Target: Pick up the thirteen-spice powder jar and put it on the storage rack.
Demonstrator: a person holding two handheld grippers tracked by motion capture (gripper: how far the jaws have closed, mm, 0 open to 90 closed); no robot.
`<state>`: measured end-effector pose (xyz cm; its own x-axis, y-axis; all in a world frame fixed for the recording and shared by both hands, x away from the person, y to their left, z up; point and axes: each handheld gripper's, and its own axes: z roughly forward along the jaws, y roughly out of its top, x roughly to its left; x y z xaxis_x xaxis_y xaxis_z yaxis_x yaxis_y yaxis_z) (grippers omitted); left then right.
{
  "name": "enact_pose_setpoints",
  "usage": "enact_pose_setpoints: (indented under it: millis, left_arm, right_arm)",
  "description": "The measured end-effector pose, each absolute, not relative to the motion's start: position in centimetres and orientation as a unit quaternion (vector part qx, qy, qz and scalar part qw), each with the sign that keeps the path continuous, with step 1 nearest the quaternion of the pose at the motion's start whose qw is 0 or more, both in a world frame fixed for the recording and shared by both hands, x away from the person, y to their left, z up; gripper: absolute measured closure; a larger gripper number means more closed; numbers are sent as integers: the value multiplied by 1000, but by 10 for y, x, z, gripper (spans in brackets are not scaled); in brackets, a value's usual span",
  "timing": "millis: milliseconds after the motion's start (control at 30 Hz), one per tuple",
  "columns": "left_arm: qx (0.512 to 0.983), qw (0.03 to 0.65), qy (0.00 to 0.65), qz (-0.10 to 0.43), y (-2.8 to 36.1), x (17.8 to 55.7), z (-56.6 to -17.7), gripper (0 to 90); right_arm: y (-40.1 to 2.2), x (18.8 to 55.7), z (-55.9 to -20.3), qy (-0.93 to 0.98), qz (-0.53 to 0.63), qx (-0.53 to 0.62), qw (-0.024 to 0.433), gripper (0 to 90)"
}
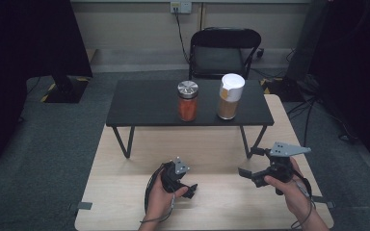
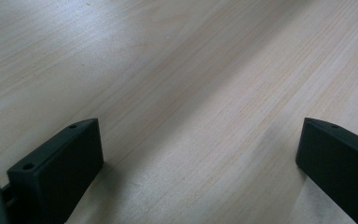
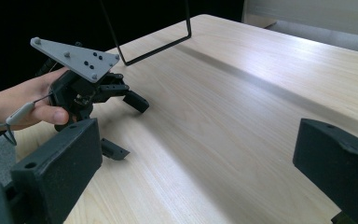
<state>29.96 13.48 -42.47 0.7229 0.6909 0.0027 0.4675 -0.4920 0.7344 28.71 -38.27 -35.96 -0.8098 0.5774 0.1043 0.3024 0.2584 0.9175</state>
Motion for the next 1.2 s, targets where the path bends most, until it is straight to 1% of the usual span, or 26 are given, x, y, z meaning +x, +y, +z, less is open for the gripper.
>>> enact_pose_setpoints:
  millis: [1200]
  left_arm:
    - [850, 372, 341, 150, 135, 300, -425, 0]
  right_arm:
    - [-397, 272, -405, 785, 524, 303, 134, 4]
